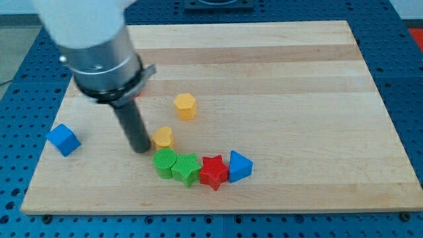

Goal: Separate the green circle from the green star

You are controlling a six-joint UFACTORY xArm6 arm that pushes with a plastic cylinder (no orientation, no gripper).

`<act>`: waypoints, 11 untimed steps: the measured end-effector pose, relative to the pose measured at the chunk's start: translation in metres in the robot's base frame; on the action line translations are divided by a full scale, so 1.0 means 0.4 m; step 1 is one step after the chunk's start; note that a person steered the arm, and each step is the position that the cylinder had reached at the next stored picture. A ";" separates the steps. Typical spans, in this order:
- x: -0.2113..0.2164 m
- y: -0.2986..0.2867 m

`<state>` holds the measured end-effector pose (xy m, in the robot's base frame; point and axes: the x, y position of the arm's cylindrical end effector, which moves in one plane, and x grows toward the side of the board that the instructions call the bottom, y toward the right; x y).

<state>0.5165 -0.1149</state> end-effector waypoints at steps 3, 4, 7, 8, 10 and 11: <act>-0.083 0.155; -0.158 0.190; -0.082 0.627; 0.101 0.543; 0.226 0.296; 0.208 0.120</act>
<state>0.5997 -0.0670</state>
